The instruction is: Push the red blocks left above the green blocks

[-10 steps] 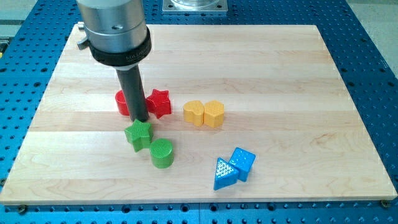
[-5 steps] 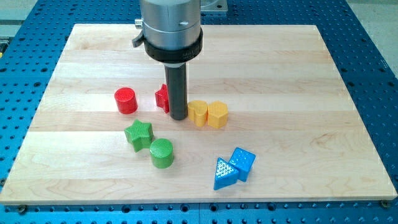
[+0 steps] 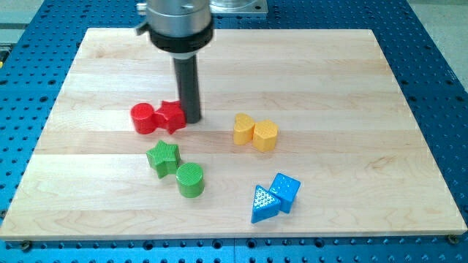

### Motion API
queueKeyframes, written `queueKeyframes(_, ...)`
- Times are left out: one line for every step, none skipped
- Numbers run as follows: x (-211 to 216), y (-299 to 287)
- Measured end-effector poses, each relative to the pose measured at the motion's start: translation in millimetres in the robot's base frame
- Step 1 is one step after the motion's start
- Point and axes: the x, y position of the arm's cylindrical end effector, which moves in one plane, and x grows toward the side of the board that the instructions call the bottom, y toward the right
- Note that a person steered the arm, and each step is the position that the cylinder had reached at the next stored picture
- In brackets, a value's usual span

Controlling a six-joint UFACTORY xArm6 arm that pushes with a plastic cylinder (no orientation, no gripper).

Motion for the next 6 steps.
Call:
queueKeyframes(0,-31)
queueKeyframes(0,-49)
queueKeyframes(-1,-44)
queueKeyframes(-2,-33)
queueKeyframes(-4,-24)
queueKeyframes(-8,-15)
